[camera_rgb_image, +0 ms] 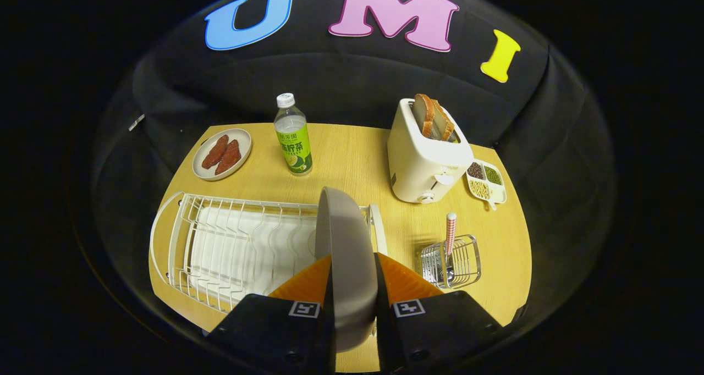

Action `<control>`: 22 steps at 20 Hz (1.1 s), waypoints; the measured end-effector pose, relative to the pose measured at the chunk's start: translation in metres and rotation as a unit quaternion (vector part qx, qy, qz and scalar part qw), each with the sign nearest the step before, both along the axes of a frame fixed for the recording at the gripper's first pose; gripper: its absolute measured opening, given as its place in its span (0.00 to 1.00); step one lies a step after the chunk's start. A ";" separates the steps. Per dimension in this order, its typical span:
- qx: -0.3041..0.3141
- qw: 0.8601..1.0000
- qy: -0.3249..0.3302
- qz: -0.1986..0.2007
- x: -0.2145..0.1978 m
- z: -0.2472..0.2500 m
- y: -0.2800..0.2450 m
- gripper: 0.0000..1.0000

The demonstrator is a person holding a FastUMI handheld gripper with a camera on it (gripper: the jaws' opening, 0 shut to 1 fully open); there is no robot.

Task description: Take the plate from the dish rack, then take the spoon from the basket and place it into the plate.

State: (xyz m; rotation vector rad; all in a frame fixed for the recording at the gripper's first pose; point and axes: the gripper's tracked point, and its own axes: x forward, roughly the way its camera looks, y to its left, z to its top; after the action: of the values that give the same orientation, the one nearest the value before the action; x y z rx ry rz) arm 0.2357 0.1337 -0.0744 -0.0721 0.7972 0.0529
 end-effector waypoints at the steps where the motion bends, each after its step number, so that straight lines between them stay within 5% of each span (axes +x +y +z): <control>1: -0.004 1.000 -0.002 -0.002 0.002 0.000 -0.004 0.33; 12: -0.025 1.000 -0.012 0.005 0.005 0.010 -0.032 0.29; 22: 0.094 0.994 -0.036 0.029 -0.045 0.026 -0.050 0.27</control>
State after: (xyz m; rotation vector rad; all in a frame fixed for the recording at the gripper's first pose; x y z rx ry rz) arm 0.1905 0.0835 -0.0485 0.0812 0.7155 0.1794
